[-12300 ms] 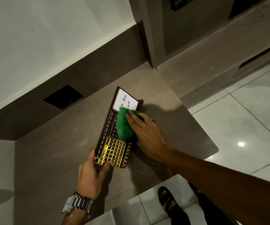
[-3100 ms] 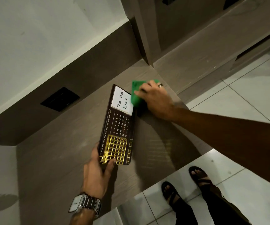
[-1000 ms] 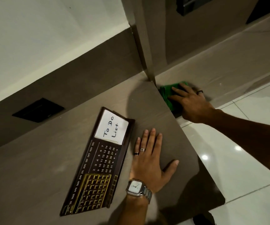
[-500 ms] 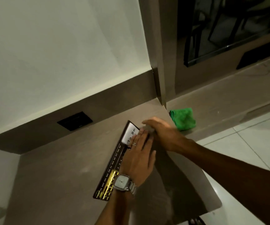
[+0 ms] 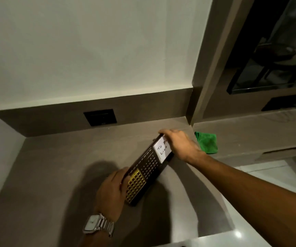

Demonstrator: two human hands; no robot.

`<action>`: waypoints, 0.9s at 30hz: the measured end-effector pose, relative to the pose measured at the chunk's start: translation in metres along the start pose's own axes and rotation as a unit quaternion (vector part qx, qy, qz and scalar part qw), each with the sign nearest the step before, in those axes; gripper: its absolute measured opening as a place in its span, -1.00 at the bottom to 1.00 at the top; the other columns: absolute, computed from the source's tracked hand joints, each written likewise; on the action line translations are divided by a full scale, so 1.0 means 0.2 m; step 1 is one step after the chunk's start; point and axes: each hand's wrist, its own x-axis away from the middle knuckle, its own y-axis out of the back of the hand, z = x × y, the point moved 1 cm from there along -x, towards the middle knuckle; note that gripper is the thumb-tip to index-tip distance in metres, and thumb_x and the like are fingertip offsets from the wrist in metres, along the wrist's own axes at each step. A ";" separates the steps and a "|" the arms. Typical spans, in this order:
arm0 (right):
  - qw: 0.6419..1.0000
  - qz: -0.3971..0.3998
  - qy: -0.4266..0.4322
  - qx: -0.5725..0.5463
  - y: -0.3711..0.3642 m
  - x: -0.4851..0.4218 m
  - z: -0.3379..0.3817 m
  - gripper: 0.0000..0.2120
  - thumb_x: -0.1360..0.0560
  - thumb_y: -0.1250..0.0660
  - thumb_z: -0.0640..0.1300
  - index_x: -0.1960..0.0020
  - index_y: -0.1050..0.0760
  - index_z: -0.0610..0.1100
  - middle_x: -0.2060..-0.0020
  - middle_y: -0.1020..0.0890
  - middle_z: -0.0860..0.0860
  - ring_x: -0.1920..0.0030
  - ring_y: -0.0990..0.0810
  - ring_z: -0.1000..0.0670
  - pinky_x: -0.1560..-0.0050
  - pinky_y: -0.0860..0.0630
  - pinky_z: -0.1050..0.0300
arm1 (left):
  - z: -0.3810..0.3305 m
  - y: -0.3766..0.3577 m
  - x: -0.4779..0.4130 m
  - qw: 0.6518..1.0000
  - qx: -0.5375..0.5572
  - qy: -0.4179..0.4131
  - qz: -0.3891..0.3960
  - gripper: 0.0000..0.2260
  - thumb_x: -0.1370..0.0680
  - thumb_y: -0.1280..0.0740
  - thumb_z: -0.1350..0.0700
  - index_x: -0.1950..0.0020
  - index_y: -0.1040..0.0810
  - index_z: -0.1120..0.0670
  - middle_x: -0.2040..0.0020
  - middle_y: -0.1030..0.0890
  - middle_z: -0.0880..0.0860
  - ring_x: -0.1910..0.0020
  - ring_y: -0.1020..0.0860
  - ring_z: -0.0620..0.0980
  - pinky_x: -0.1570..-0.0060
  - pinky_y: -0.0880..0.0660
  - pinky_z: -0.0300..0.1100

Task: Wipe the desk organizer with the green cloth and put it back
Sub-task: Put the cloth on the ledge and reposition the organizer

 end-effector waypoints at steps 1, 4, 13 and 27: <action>1.000 -0.014 -0.002 0.008 -0.01 0.00 0.00 -0.55 -0.52 -0.23 -0.21 -0.36 -0.36 0.10 -0.15 -0.55 -0.05 -0.12 -0.53 -0.07 -0.10 -0.53 -0.07 | 0.04 0.02 0.01 1.000 0.001 0.008 -0.010 -0.66 -0.58 -0.14 -0.10 -0.20 -0.55 0.03 -0.02 -0.63 0.04 0.07 -0.59 0.02 0.11 -0.56 -0.05; 0.998 -0.053 -0.026 -0.010 -0.03 0.00 -0.02 -0.67 -0.54 -0.26 -0.19 -0.27 -0.46 0.04 -0.09 -0.62 -0.05 -0.05 -0.59 -0.05 -0.06 -0.56 -0.05 | 0.13 0.07 0.02 0.998 0.022 0.035 -0.044 -0.74 -0.55 -0.27 -0.05 -0.12 -0.61 0.04 0.06 -0.66 0.03 0.14 -0.60 -0.01 0.15 -0.57 -0.07; 0.986 -0.114 -0.089 -0.078 -0.06 0.03 0.06 -0.79 -0.60 -0.25 -0.09 -0.15 -0.60 -0.09 -0.02 -0.68 -0.06 0.01 -0.62 0.00 -0.02 -0.59 0.05 | 0.30 0.22 -0.22 0.983 0.066 0.142 -0.092 -0.78 -0.42 -0.45 0.06 0.01 -0.68 0.16 0.11 -0.71 0.15 0.19 -0.62 0.01 0.11 -0.47 -0.22; 0.972 -0.145 -0.149 -0.108 -0.13 -0.15 0.12 -0.79 -0.59 -0.25 -0.09 -0.16 -0.58 -0.09 -0.03 -0.66 -0.05 0.05 -0.60 0.07 0.11 -0.58 0.18 | 0.40 0.27 -0.53 0.966 0.166 0.164 -0.110 -0.75 -0.47 -0.41 0.17 -0.13 -0.60 0.20 -0.05 -0.64 0.19 0.01 -0.62 0.07 -0.02 -0.59 0.03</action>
